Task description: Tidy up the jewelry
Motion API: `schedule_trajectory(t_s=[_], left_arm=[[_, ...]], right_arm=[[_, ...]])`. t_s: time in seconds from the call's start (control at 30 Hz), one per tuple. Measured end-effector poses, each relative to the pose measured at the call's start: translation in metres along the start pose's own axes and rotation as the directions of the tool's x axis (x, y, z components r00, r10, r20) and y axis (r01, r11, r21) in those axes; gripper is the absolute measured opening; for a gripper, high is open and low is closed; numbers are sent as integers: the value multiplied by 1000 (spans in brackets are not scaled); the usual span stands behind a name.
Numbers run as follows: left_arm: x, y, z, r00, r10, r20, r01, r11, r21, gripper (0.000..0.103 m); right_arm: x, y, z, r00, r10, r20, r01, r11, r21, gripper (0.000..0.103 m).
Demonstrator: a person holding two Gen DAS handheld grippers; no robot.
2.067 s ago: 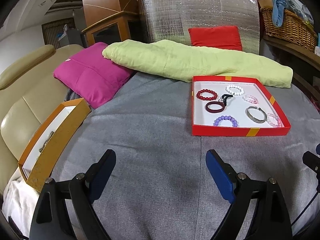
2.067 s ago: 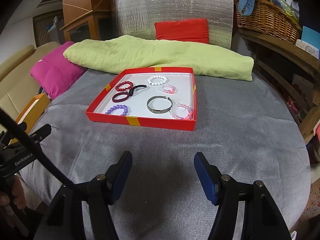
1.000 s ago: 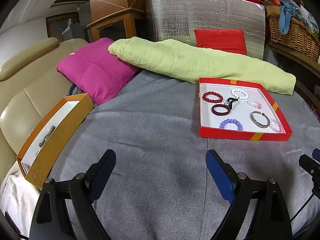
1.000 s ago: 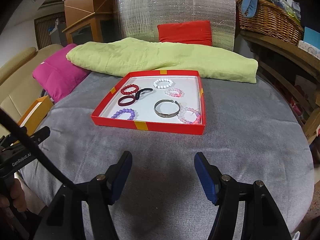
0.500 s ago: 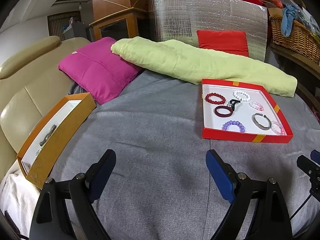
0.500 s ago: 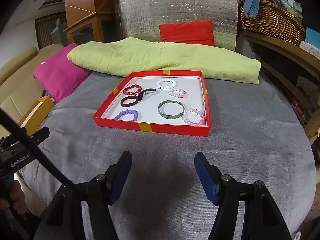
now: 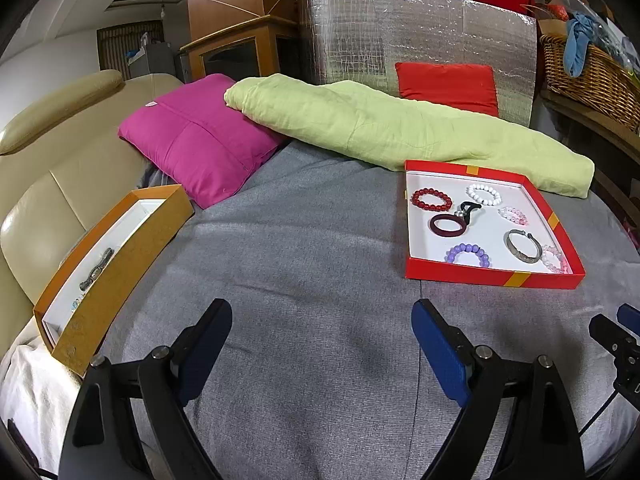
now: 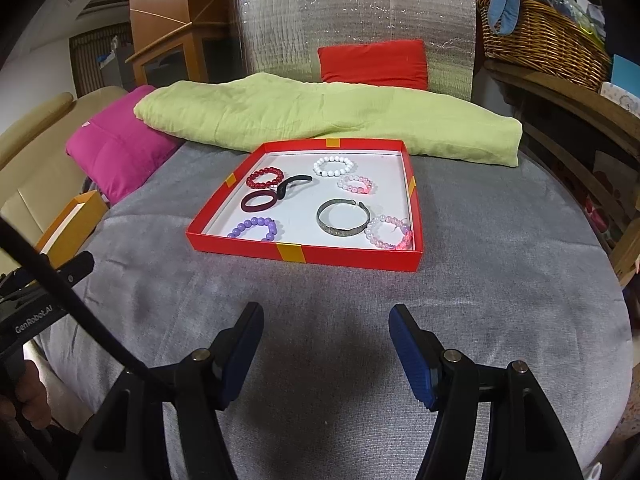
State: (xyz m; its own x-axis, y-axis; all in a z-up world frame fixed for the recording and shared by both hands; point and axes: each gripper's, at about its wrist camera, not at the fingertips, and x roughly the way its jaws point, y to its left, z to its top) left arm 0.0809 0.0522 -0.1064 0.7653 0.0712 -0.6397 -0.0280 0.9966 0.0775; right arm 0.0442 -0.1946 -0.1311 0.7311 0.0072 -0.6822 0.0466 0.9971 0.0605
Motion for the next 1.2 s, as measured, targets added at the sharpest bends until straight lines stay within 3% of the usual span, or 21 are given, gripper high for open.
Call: schedule_trajectory(t_s=[1.2], left_arm=[[0, -3, 1, 1000, -20, -4, 20, 1000, -5, 91]], right_arm=[[-1, -7, 6, 1000, -1, 12, 0, 1000, 16, 69]])
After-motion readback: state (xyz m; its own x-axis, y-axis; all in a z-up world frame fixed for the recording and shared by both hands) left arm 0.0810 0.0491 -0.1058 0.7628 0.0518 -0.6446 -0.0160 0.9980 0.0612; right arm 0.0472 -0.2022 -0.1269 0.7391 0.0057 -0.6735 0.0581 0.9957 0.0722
